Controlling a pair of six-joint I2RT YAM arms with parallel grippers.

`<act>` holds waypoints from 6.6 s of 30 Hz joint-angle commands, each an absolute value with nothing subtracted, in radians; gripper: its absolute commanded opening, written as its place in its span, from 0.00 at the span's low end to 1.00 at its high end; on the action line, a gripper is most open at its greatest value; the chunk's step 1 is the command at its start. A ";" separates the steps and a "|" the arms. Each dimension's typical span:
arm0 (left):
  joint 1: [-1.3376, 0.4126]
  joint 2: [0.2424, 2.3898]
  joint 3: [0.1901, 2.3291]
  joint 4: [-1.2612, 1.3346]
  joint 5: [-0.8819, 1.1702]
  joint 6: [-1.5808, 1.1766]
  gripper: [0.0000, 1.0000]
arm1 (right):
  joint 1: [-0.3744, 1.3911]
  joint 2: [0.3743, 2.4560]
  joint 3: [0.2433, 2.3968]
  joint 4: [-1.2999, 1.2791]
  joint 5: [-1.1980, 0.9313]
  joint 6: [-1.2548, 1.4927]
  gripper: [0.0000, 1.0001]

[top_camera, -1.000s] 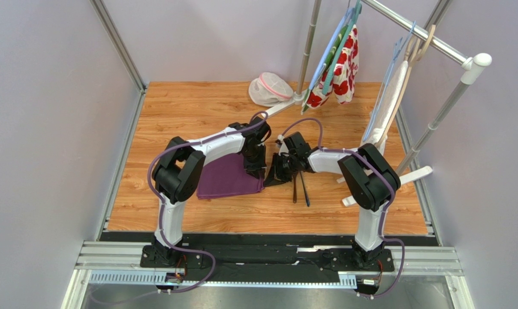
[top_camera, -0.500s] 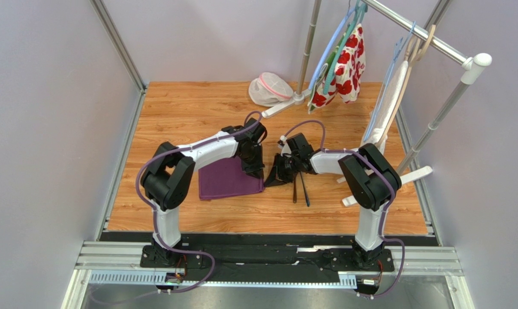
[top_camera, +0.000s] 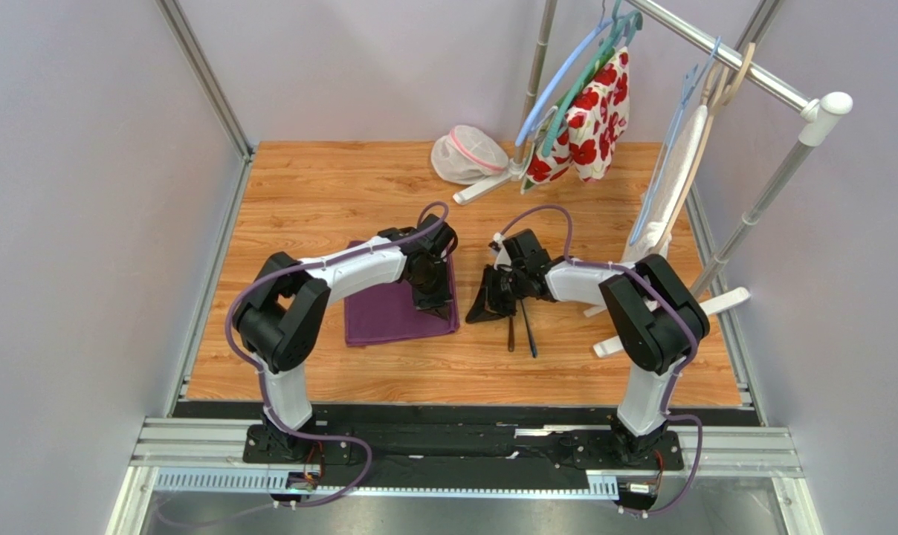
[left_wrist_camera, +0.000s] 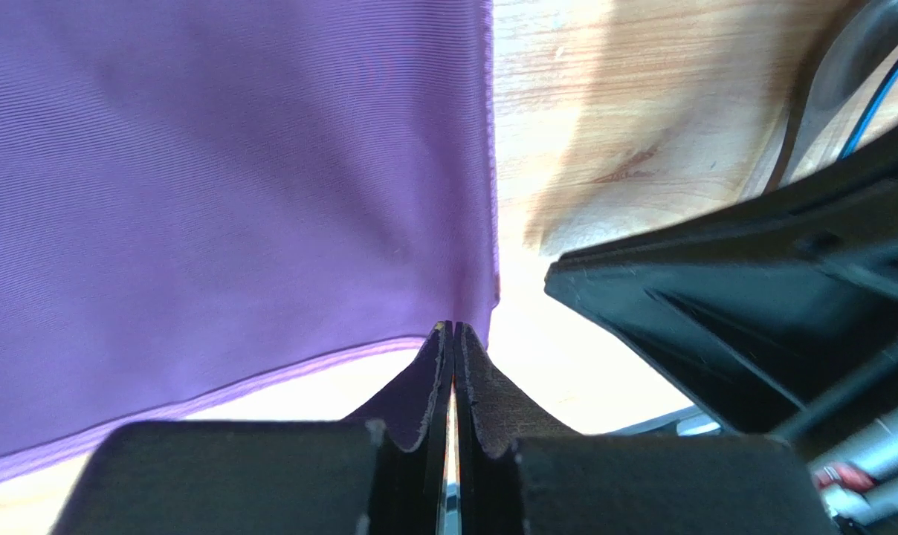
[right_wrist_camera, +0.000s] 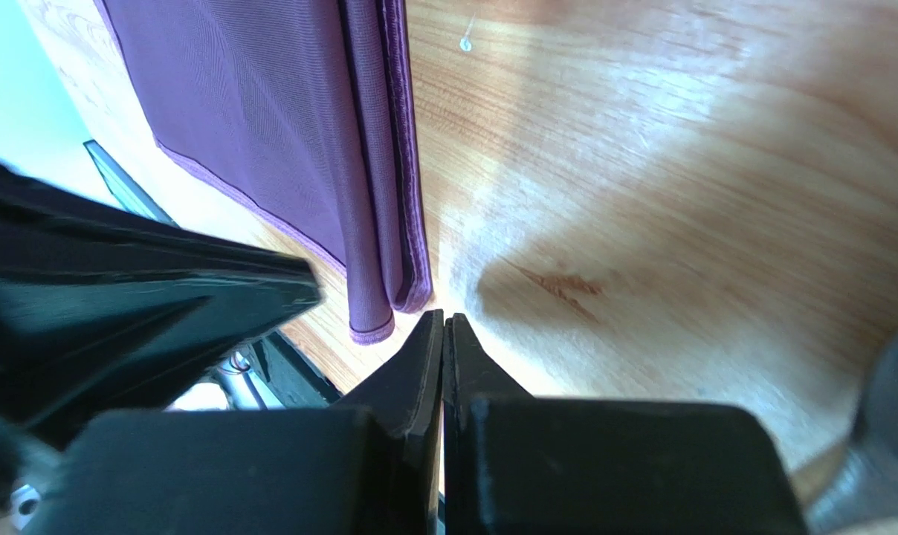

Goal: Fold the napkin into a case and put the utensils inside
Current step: Smooth out the lower triangle-folded napkin at the center of the board, then rotate the lower triangle-folded napkin at the center of the board.

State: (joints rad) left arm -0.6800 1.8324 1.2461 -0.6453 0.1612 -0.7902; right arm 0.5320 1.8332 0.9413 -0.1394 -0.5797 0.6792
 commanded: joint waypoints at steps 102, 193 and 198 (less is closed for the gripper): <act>-0.093 1.833 1.434 -0.753 0.176 -0.569 0.13 | 0.535 1.908 1.224 -0.514 -0.236 0.431 0.03; -0.094 1.660 0.931 -0.669 0.290 -0.679 0.43 | 1.091 2.066 1.672 -0.704 0.146 0.101 0.83; -0.095 1.674 0.950 -0.678 0.285 -0.687 0.39 | 1.115 2.131 1.715 -0.723 0.172 0.095 0.69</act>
State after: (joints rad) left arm -0.0906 1.6573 0.9123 -0.6884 0.2920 -0.6655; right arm 1.0981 2.1014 1.6554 -0.7116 0.1246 0.1207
